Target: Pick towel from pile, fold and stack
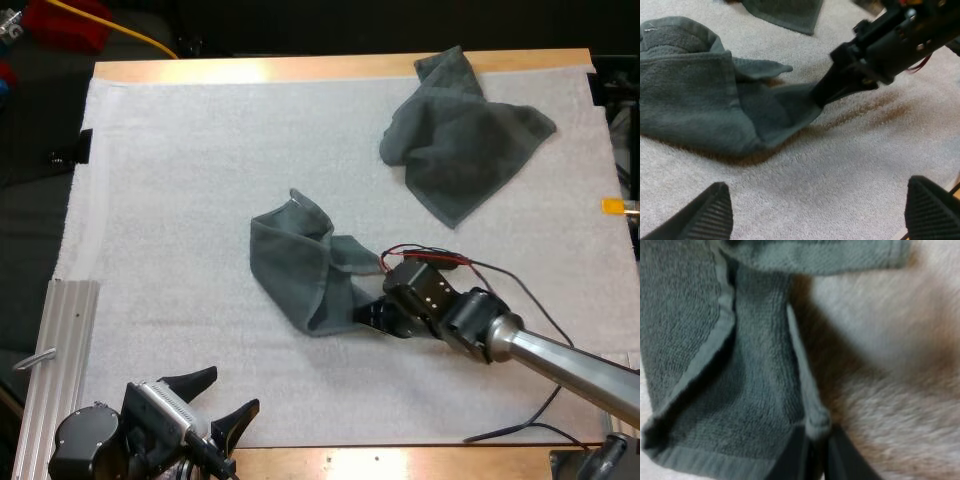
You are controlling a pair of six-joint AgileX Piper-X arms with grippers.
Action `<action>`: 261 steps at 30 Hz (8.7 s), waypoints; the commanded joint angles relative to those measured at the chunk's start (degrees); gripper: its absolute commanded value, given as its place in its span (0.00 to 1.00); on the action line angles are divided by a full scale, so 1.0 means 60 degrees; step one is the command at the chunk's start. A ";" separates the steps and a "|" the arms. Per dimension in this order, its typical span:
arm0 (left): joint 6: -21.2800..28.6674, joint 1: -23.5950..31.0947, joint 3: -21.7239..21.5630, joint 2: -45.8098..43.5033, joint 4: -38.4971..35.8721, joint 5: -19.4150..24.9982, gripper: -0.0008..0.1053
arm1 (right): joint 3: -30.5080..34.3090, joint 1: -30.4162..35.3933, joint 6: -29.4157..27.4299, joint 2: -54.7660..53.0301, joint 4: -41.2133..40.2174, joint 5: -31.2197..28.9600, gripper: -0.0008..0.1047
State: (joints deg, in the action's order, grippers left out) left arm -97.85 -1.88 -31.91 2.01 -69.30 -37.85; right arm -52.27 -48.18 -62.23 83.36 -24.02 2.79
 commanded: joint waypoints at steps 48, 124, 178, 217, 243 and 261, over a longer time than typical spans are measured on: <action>-0.0099 -0.1798 -0.1051 0.5178 0.2844 -0.1242 0.66 | 0.0970 -0.0019 -0.2612 -0.2380 -0.4551 -0.0567 0.02; 0.1115 -0.6266 -0.5224 1.5361 0.5381 0.5056 0.66 | 0.0970 -0.0019 -0.2241 -0.2380 -0.4551 -0.0567 0.02; 0.1359 -0.6266 -0.6430 1.6529 0.3475 0.6048 0.21 | 0.0970 -0.0019 -0.2241 -0.2380 -0.4551 -0.0567 0.02; 0.2639 -0.6266 -0.7402 1.6529 0.2810 0.5275 0.41 | 0.0970 -0.0019 -0.2241 -0.2380 -0.4551 -0.0567 0.02; 0.2639 -0.6214 -0.7402 1.7345 0.2421 0.4801 0.19 | 0.0970 -0.0019 -0.2148 -0.2380 -0.4551 -0.0567 0.02; 0.3077 -0.6214 -0.7463 1.6135 0.1628 0.5134 0.01 | 0.0970 -0.0019 -0.2148 -0.2380 -0.4551 -0.0567 0.02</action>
State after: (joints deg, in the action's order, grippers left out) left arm -79.94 -39.08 -76.31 99.41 -58.93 -7.26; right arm -46.46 -48.18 -75.20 69.08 -50.78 -1.06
